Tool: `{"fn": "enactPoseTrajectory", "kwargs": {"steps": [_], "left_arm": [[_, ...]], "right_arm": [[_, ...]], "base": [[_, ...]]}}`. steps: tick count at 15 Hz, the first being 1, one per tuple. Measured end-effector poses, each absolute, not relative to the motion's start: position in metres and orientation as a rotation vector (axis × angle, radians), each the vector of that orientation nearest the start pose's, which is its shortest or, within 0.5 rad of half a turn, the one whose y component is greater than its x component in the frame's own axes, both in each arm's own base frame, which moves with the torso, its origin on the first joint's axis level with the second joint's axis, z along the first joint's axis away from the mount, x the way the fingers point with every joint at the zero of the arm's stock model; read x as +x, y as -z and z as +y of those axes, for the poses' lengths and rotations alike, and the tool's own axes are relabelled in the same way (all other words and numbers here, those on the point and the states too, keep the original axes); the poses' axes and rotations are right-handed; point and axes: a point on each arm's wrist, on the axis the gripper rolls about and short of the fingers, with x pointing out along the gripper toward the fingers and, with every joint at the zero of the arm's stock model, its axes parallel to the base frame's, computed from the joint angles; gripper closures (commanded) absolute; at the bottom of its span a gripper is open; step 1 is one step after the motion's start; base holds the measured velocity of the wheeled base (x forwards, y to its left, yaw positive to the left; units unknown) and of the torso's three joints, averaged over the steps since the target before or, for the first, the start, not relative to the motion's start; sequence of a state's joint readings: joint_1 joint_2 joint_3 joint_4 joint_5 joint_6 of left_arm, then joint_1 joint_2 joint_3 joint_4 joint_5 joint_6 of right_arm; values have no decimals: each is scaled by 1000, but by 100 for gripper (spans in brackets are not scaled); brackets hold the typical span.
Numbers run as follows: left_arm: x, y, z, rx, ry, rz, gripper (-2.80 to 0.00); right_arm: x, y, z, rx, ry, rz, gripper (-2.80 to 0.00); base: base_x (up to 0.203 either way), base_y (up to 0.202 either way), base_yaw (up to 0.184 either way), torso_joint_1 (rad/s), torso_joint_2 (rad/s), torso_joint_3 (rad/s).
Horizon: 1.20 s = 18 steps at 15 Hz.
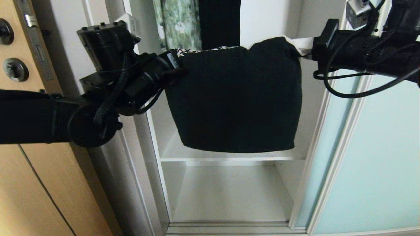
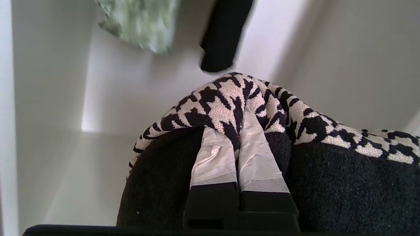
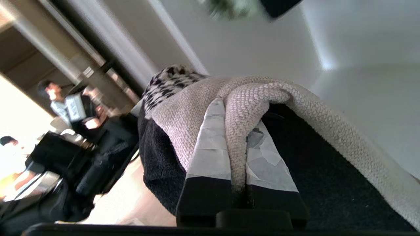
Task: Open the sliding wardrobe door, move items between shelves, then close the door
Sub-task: Place the pillow on the higher shelf
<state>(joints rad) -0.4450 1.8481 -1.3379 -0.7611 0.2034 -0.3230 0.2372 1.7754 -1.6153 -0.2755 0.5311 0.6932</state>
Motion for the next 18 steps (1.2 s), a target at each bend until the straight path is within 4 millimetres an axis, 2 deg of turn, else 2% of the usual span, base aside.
{"fn": "enactPoseTrajectory", "kwargs": {"steps": [3, 6, 8, 10, 12, 14, 16, 18], "left_arm": [[386, -285, -157, -397, 242, -233, 0], [434, -271, -157, -377, 223, -279, 0], [464, -246, -157, -338, 209, -288, 0], [486, -209, -160, -307, 194, -266, 0], [499, -173, -162, -298, 185, -260, 0], [502, -140, -163, -281, 178, -192, 0], [499, -115, -164, -265, 178, -125, 0], [485, -90, -165, -245, 190, -26, 0]], "right_arm": [[387, -335, 92, 641, -745, 143, 0], [439, -299, 89, 621, -739, 123, 0], [468, -266, 89, 609, -747, 93, 0], [486, -234, 90, 616, -725, 122, 0], [496, -203, 89, 629, -689, 179, 0], [499, -183, 85, 634, -667, 213, 0], [497, -166, 79, 643, -643, 258, 0], [489, -145, 72, 657, -612, 318, 0]], "base": [[0, 0, 0, 0, 0, 0], [0, 0, 0, 0, 0, 0], [0, 0, 0, 0, 0, 0], [0, 0, 0, 0, 0, 0], [0, 0, 0, 0, 0, 0], [0, 0, 0, 0, 0, 0], [0, 0, 0, 0, 0, 0], [0, 0, 0, 0, 0, 0]]}}
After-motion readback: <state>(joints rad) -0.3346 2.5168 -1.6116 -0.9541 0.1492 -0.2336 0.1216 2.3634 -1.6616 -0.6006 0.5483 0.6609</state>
